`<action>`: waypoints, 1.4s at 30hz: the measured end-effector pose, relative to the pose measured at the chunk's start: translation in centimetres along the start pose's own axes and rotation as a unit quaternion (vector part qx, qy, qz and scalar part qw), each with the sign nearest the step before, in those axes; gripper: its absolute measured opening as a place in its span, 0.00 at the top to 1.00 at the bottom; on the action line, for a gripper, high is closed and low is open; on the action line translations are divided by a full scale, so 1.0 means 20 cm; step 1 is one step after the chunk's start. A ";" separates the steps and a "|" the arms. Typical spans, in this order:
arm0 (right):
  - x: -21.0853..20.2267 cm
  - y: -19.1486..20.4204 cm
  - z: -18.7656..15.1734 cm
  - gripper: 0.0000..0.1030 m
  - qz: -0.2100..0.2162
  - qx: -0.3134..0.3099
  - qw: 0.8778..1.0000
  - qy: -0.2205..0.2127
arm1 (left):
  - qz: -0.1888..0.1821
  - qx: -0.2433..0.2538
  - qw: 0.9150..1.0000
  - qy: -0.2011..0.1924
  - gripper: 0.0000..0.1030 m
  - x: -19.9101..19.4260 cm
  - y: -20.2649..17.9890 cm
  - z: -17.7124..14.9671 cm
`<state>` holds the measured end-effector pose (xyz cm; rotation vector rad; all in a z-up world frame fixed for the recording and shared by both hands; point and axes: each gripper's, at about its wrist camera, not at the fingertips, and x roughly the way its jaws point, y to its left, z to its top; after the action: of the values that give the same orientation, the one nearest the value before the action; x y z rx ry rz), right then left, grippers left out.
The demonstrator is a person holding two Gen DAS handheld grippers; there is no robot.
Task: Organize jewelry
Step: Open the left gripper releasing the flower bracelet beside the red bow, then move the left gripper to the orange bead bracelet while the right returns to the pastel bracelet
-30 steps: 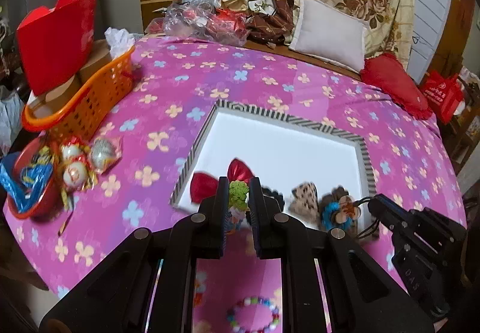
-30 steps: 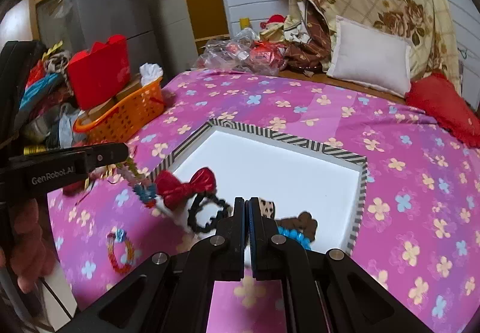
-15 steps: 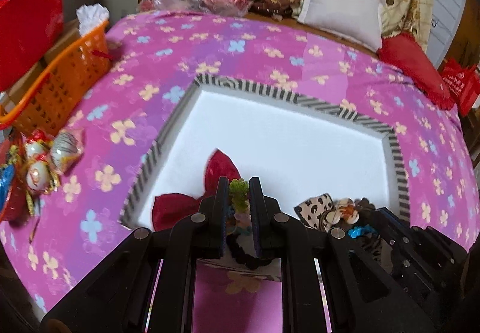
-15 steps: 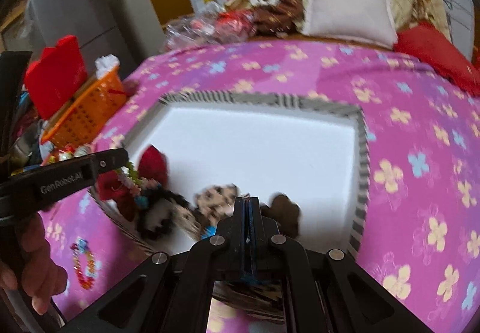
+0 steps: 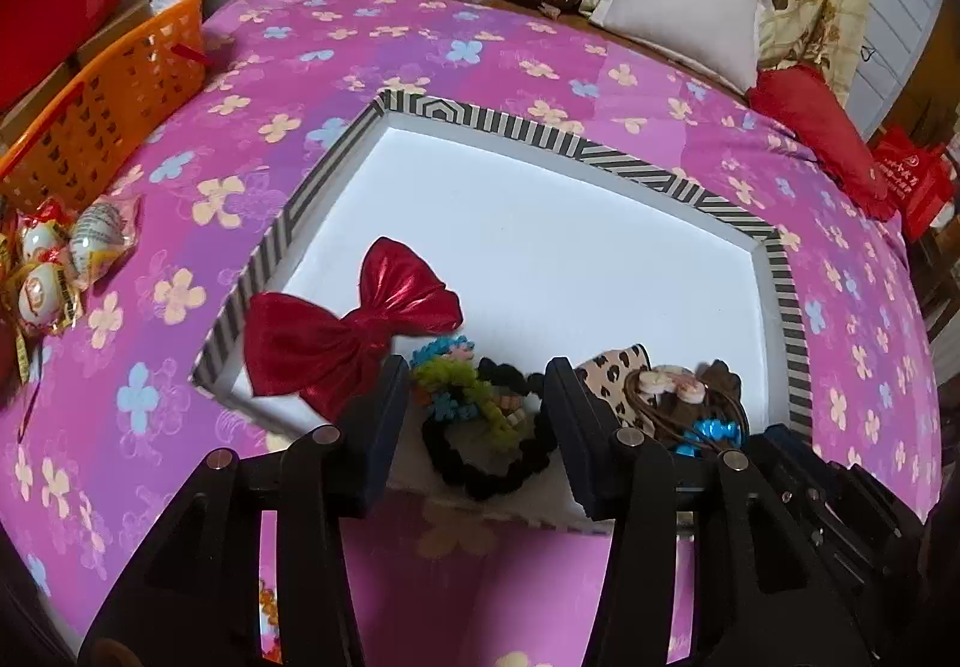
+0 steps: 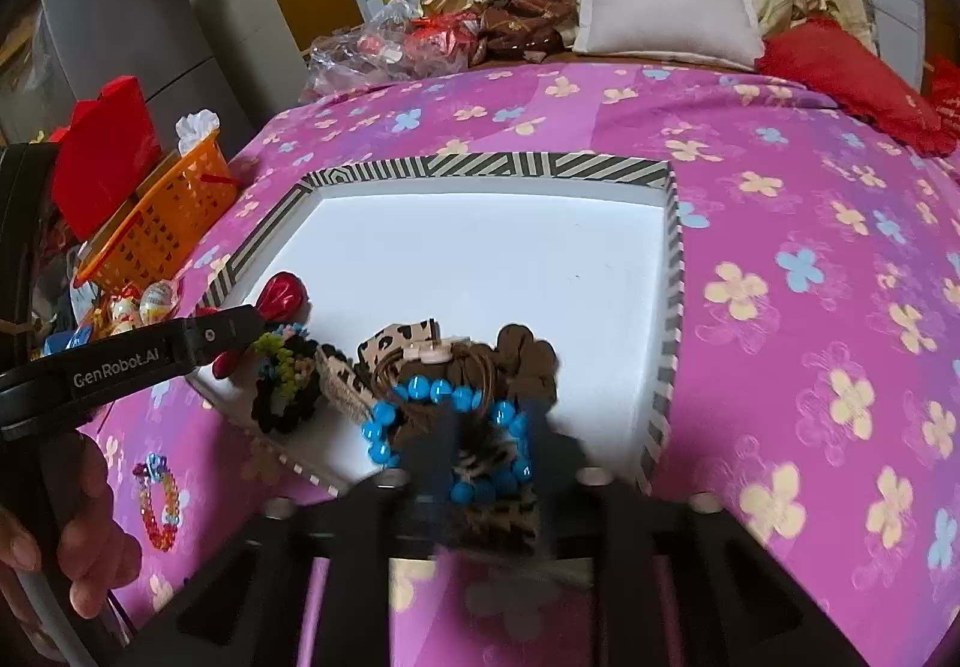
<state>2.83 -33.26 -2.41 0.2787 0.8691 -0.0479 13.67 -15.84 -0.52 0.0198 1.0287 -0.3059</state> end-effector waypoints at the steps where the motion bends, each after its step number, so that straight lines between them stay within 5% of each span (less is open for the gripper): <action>1: -0.01 0.00 -0.01 0.73 0.000 0.000 1.000 -0.001 | 0.002 0.003 1.000 -0.001 0.55 -0.02 0.00 -0.01; 7: -0.13 0.05 -0.08 0.72 0.005 -0.006 1.000 -0.010 | 0.005 0.018 1.000 -0.014 0.55 -0.14 0.03 -0.10; 10: -0.19 0.11 -0.14 0.63 0.004 -0.013 1.000 -0.015 | 0.017 0.034 0.999 -0.035 0.55 -0.23 0.04 -0.17; 21: -0.28 0.34 -0.35 0.62 0.022 -0.043 0.999 -0.006 | 0.058 0.059 0.995 -0.064 0.55 -0.44 0.17 -0.43; 42: -0.32 0.54 -0.53 0.61 0.025 -0.072 0.997 0.017 | 0.073 0.020 0.996 -0.045 0.54 -0.55 0.42 -0.69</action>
<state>-7.49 -20.51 -1.54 0.1662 0.8940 0.0659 -0.94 -2.87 0.50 0.1158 0.9269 -0.1935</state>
